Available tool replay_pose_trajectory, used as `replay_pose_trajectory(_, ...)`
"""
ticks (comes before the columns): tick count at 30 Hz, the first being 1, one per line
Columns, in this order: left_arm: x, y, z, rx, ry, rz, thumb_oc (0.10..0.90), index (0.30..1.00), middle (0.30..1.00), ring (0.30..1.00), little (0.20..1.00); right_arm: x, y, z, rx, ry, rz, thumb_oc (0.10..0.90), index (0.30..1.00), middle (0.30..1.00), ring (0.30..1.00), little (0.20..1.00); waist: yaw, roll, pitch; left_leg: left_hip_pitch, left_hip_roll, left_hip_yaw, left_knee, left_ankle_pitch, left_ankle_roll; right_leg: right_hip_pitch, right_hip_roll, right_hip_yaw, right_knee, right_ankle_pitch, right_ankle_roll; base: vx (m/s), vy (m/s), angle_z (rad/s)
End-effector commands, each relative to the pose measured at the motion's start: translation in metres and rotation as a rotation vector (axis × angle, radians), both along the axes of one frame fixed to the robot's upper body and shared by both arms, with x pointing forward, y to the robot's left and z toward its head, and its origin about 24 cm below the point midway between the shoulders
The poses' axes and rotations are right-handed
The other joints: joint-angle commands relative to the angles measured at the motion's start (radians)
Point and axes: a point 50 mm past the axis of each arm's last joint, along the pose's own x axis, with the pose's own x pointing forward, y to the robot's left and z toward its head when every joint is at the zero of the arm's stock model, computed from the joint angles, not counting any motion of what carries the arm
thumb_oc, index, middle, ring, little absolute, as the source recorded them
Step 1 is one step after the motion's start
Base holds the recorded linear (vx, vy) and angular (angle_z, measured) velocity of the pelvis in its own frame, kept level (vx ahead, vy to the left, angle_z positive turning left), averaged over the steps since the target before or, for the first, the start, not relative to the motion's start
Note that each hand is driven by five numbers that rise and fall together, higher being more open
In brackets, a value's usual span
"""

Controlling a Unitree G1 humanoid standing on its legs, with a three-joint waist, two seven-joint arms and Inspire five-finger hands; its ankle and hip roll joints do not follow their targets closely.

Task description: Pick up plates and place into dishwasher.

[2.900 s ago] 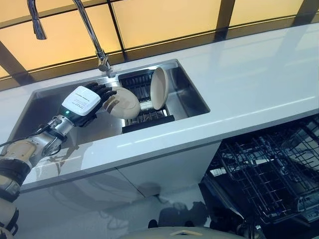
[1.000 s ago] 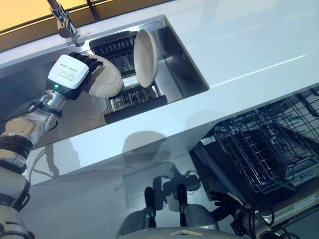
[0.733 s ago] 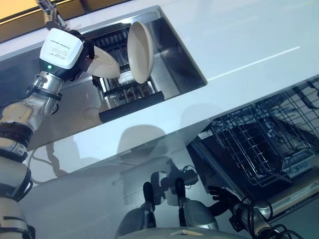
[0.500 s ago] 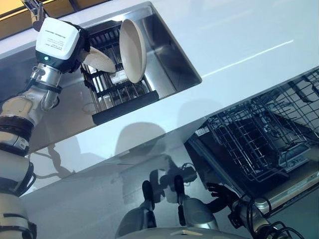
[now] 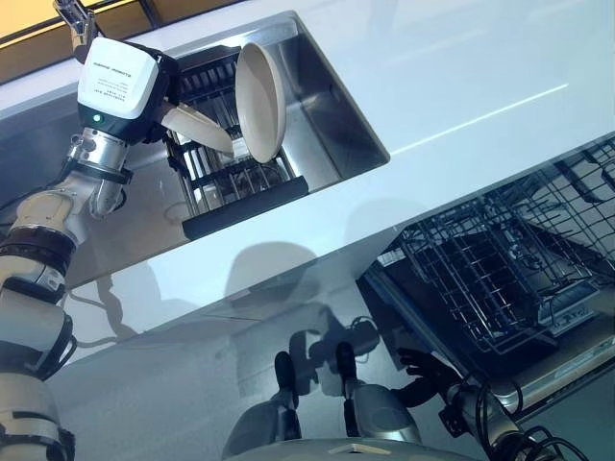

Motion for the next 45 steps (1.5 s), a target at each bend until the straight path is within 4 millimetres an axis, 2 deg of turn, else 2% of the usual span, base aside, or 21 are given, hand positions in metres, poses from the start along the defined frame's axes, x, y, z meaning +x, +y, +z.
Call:
replay_pose_trajectory(1, -0.009, 0.003, 0.052, -0.166, -0.296, -0.046, 0.1, 0.3, 0.3, 0.3, 0.2, -0.005, -0.005, 0.005, 0.007, -0.072, -0.011, 0.8, 0.9, 0.9, 0.9, 0.9, 0.011, 0.003, -0.08, 0.032, -0.075, 0.027, 0.007, -0.154, 0.049, 0.007, 0.027, 0.065, 0.038, -0.087, 0.055, 0.03, -0.037, 0.0)
replay_pose_trajectory(6, -0.013, 0.004, 0.04, -0.207, -0.297, -0.062, 0.1, 0.3, 0.3, 0.3, 0.2, 0.003, -0.001, 0.013, 0.051, -0.162, -0.057, 0.8, 0.9, 0.9, 0.9, 0.9, 0.011, 0.004, -0.11, 0.053, -0.075, 0.024, 0.007, -0.16, 0.048, 0.032, 0.029, 0.063, 0.031, -0.092, 0.053, 0.02, -0.044, 0.01)
replay_pose_trajectory(15, -0.023, 0.009, 0.007, -0.305, -0.287, -0.086, 0.1, 0.3, 0.3, 0.3, 0.2, -0.001, 0.01, 0.012, 0.098, -0.184, -0.073, 0.8, 0.9, 0.9, 0.9, 0.9, 0.019, 0.003, -0.17, 0.107, -0.076, 0.011, 0.007, -0.176, 0.044, 0.097, 0.033, 0.048, 0.019, -0.112, 0.044, 0.02, -0.053, 0.02)
replay_pose_trajectory(23, -0.03, 0.004, -0.004, -0.37, -0.344, -0.125, 0.1, 0.3, 0.3, 0.3, 0.2, 0.011, 0.024, 0.024, 0.179, -0.288, -0.064, 0.8, 0.9, 0.9, 0.9, 0.9, 0.016, -0.003, -0.189, 0.14, -0.075, 0.0, 0.007, -0.186, 0.043, 0.135, 0.038, 0.043, 0.014, -0.125, 0.037, 0.0, -0.036, 0.03)
replay_pose_trajectory(27, -0.041, 0.004, -0.016, -0.452, -0.4, -0.172, 0.1, 0.3, 0.3, 0.3, 0.2, 0.018, 0.038, 0.038, 0.222, -0.397, -0.017, 0.8, 0.9, 0.9, 0.9, 0.9, 0.014, -0.01, -0.207, 0.157, -0.075, -0.008, 0.007, -0.193, 0.042, 0.153, 0.041, 0.039, 0.015, -0.134, 0.035, -0.01, -0.054, 0.01)
replay_pose_trajectory(34, -0.053, -0.006, -0.027, -0.486, -0.43, -0.261, 0.1, 0.3, 0.3, 0.3, 0.2, 0.026, 0.052, 0.059, 0.242, -0.533, 0.025, 0.8, 0.9, 0.9, 0.9, 0.9, 0.011, -0.018, -0.223, 0.171, -0.076, -0.016, 0.007, -0.2, 0.044, 0.17, 0.043, 0.038, 0.009, -0.14, 0.032, -0.01, -0.068, 0.01)
replay_pose_trajectory(41, -0.077, -0.025, -0.029, -0.617, -0.507, -0.414, 0.1, 0.3, 0.3, 0.3, 0.2, 0.037, 0.059, 0.095, 0.302, -0.804, -0.078, 0.8, 0.9, 0.9, 0.9, 0.9, 0.008, -0.009, -0.235, 0.195, -0.077, -0.024, 0.007, -0.21, 0.05, 0.191, 0.048, 0.046, 0.009, -0.147, 0.031, -0.01, -0.079, 0.0)
replay_pose_trajectory(45, -0.082, -0.031, -0.029, -0.653, -0.506, -0.459, 0.1, 0.3, 0.3, 0.3, 0.2, 0.04, 0.057, 0.109, 0.285, -0.9, -0.124, 0.8, 0.9, 0.9, 0.9, 0.9, -0.001, -0.004, -0.238, 0.202, -0.076, -0.021, 0.007, -0.213, 0.053, 0.194, 0.05, 0.053, 0.009, -0.148, 0.034, -0.01, -0.046, -0.01)
